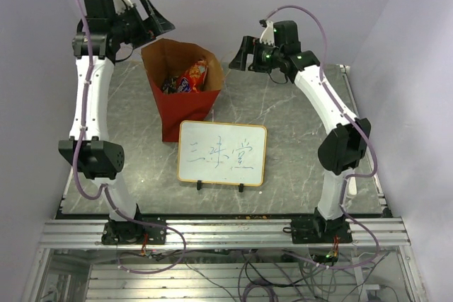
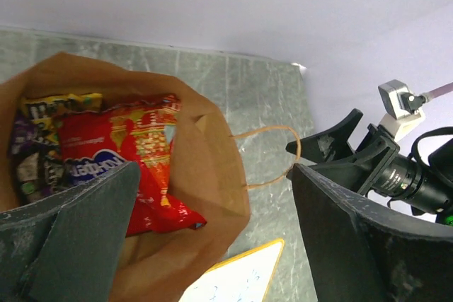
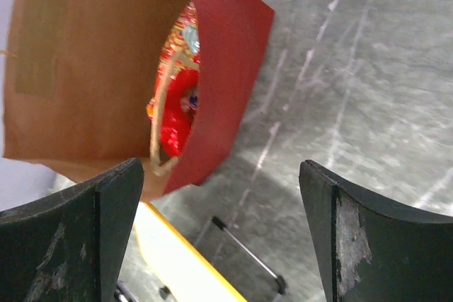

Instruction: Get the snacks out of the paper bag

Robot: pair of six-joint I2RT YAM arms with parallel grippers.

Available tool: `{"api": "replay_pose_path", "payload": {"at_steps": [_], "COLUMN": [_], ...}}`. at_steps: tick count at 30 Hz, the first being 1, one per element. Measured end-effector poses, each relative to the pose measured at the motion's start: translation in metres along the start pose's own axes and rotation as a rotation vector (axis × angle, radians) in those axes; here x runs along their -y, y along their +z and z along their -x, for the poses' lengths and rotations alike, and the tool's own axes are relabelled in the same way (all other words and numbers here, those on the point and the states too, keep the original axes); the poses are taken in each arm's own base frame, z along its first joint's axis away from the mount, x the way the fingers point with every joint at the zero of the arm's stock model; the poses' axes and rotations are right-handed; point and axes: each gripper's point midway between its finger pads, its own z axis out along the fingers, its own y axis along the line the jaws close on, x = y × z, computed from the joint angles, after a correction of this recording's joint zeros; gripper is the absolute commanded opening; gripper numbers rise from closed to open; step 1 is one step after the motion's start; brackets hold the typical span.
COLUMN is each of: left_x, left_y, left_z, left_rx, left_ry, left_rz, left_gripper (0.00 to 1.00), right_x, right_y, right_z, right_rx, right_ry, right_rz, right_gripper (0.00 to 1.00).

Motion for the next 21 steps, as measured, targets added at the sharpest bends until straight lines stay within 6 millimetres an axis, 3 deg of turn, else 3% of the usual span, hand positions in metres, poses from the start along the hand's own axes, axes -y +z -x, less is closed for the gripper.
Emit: {"api": "replay_pose_path", "payload": {"at_steps": [3,7,10,13,16,21], "left_x": [-0.012,-0.022,-0.037,-0.064,-0.100,-0.139], "left_y": [-0.012,-0.024,-0.036,-0.050,-0.070,-0.092], "left_z": [0.009,0.010,0.008,0.010,0.011,-0.001], "left_rx": [0.029,0.044,0.053,0.073,0.099,0.106], "left_ry": [-0.011,-0.012,-0.011,-0.028,-0.059,-0.124], "left_rz": [0.047,0.129,0.234,0.370,0.550,0.735], "left_gripper": [0.99,1.00,1.00,0.99,0.99,0.99], "right_x": [-0.008,-0.025,-0.035,-0.035,-0.029,-0.024], "right_y": [0.014,0.022,0.027,0.040,0.053,0.058], "right_z": [0.002,0.005,0.010,0.016,0.012,0.006], "right_rx": [0.012,0.026,0.041,0.054,0.040,0.024], "right_ry": [0.032,0.065,0.081,0.097,0.127,0.141], "right_rz": [0.044,0.100,0.137,0.157,0.157,0.147], "right_gripper": [0.87,0.69,0.48,0.27,0.18,0.00]}}
